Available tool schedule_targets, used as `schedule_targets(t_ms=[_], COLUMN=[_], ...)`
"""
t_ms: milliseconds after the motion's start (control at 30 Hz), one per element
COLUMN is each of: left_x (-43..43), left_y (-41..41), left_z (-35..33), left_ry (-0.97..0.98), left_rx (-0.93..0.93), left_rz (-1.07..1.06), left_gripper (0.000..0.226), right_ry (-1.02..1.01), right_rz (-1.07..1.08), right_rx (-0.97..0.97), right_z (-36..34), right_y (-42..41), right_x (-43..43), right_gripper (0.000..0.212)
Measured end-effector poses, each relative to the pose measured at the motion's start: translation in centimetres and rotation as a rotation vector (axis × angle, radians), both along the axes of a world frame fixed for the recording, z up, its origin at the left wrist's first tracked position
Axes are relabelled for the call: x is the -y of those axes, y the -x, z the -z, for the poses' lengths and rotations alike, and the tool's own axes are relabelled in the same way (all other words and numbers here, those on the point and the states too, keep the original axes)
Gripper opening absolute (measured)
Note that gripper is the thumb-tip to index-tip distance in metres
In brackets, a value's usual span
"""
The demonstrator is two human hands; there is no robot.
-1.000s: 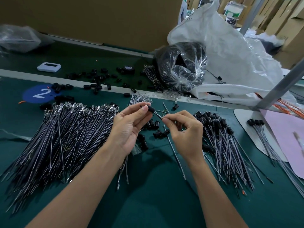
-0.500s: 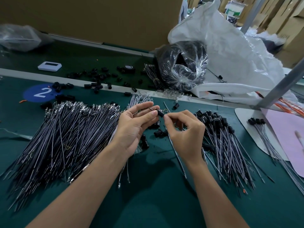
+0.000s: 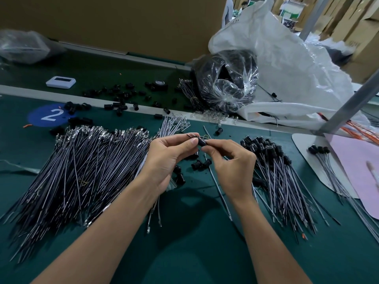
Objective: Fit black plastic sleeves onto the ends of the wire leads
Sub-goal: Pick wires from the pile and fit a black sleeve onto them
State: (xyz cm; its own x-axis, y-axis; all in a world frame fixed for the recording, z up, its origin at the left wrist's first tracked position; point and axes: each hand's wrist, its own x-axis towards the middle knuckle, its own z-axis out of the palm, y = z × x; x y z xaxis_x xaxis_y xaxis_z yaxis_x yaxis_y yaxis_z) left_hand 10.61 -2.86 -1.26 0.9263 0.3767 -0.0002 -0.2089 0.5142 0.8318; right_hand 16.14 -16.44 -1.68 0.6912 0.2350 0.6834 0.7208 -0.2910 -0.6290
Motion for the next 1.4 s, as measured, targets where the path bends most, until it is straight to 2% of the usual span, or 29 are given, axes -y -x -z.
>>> schedule_targets(t_ms=[133,200,467,533,667,733,800,900,967,1067,1167,1233,1333,1400], left_x=[0.0,0.1,0.8,0.3,-2.6,-3.1,-2.9,-2.9,-2.9,-2.6,-2.7,-2.9,-2.5,-1.6], left_y=[0.1,0.2,0.6,0.7,1.1,1.2,1.2,1.2,1.2,1.3,1.4,1.4,1.0,0.7], left_z=[0.0,-0.1,-0.7,-1.2,-1.8,-1.7,-1.6,-1.7,-1.7,-1.8,-1.6,-1.5,-1.4,-1.2], left_ry=[-0.063,-0.079,-0.12,-0.102,0.091,0.12,0.154,0.25,0.293,0.255,0.168,0.137,-0.062,-0.18], left_rx=[0.01,-0.002,-0.021,-0.006,-0.009,-0.018,-0.027,-0.061,-0.095,-0.142,-0.13,-0.063,-0.011,-0.022], left_rz=[-0.019,0.003,-0.076,-0.149,-0.409,-0.471,-0.461,-0.338,-0.225,-0.021,0.201,0.254,0.211,0.193], left_gripper=[0.015,0.016,0.017,0.017,0.012,0.005,0.004,0.004,0.006,0.025,0.05,0.053,0.046,0.046], right_ry=[-0.049,-0.036,0.056,0.066,0.109,0.11,0.005,-0.347,-0.559,-0.814,-0.967,-0.928,-0.637,-0.446], right_rz=[-0.092,-0.109,-0.04,-0.016,0.01,-0.019,-0.09,-0.294,-0.436,-0.603,-0.603,-0.573,-0.575,-0.536], right_rx=[-0.136,-0.128,-0.02,-0.05,-0.087,-0.116,-0.252,-0.564,-0.687,-0.8,-0.877,-0.907,-0.877,-0.79], right_z=[0.0,-0.1,-0.1,-0.1,-0.3,-0.3,-0.4,-0.9,-1.2,-1.6,-1.9,-1.9,-1.6,-1.2], right_y=[0.0,0.1,0.1,0.0,-0.4,-0.6,-0.8,-1.0,-1.1,-1.2,-1.5,-1.5,-1.0,-0.4], right_x=[-0.1,-0.1,-0.2,0.0,0.6,0.7,0.8,1.2,1.3,1.3,1.7,2.0,1.4,0.6], right_gripper=[0.016,0.021,0.014,0.015,0.015,0.015,0.014,0.013,0.013,0.013,0.012,0.011,0.026,0.037])
